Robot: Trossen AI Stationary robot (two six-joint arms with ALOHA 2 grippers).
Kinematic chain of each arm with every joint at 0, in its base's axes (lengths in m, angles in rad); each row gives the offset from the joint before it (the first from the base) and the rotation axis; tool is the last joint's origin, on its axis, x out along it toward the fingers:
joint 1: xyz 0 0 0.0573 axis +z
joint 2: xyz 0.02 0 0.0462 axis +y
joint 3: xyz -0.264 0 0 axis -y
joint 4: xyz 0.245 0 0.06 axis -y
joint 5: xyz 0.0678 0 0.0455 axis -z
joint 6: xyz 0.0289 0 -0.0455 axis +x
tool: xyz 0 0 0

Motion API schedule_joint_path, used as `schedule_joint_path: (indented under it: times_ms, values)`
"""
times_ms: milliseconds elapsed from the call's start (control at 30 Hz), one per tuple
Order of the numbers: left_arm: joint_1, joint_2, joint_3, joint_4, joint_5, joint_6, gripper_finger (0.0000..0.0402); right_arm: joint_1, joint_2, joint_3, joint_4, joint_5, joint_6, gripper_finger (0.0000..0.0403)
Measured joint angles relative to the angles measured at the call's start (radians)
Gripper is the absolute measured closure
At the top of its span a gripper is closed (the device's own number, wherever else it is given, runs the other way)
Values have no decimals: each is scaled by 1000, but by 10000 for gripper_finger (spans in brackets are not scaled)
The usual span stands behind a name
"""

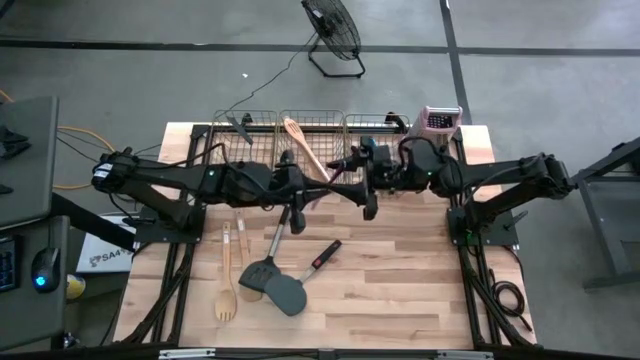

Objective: Pick & Place Kitchen Items
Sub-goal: Put the blue knife into the right wire basket

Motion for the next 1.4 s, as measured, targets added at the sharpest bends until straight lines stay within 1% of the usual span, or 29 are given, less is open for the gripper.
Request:
schedule_joint_path:
  times_ms: [133,233,533,1000,1400]
  values:
    - [2,0,0,5,11,5,361,0,0,0,26,-17,0,171]
    - [1,0,0,5,15,16,361,0,0,0,38,-22,0,185]
    - [1,0,0,5,20,16,361,0,0,0,37,-22,-26,257]
    - [1,0,0,5,31,10,361,-13,1,0,37,-30,-50,354]
    - [1,0,0,2,32,13,362,-13,2,0,37,-43,-53,355]
